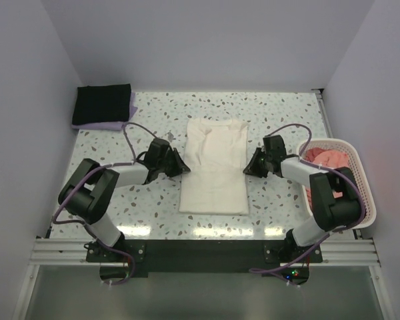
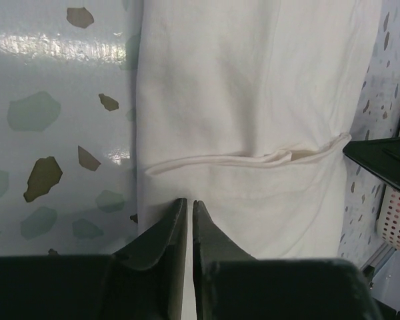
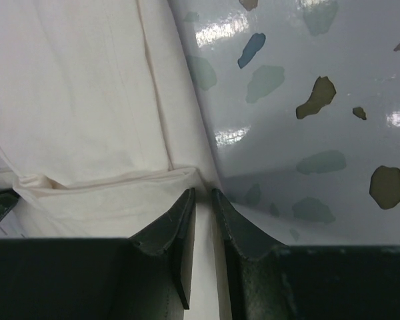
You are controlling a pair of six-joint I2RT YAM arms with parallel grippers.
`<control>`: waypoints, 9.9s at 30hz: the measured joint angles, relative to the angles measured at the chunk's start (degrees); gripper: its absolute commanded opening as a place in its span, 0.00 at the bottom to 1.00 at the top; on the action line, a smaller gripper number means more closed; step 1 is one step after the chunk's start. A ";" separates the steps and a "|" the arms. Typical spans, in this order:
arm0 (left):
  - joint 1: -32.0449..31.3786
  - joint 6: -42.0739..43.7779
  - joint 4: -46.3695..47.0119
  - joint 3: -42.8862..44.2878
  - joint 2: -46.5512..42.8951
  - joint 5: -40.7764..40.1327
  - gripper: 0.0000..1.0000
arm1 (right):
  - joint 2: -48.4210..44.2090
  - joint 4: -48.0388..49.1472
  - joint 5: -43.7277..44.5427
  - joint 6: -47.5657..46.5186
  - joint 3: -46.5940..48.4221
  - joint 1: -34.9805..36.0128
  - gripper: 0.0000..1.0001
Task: Fold and stack the t-shirts
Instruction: Fold the tshirt, then neatly place the folded tshirt to the corner
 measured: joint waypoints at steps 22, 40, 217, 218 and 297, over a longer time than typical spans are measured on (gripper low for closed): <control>1.81 4.26 -20.26 -12.57 -26.49 4.85 0.51 | -29.70 -22.12 -10.49 -4.83 -14.60 5.01 0.49; 1.46 4.39 -18.14 -20.76 -28.85 11.50 0.43 | -35.87 -18.93 -10.86 6.01 -23.80 6.84 0.45; 11.21 -7.52 4.15 49.29 35.39 19.34 0.00 | 28.92 8.11 -21.53 10.38 38.27 -9.40 0.40; 11.65 -8.15 5.18 50.21 36.48 19.50 0.00 | 28.96 8.46 -21.35 10.38 38.32 -8.68 0.40; 10.29 20.41 -26.40 51.89 31.74 12.11 0.51 | -4.59 -1.18 -9.05 2.10 17.66 6.23 0.60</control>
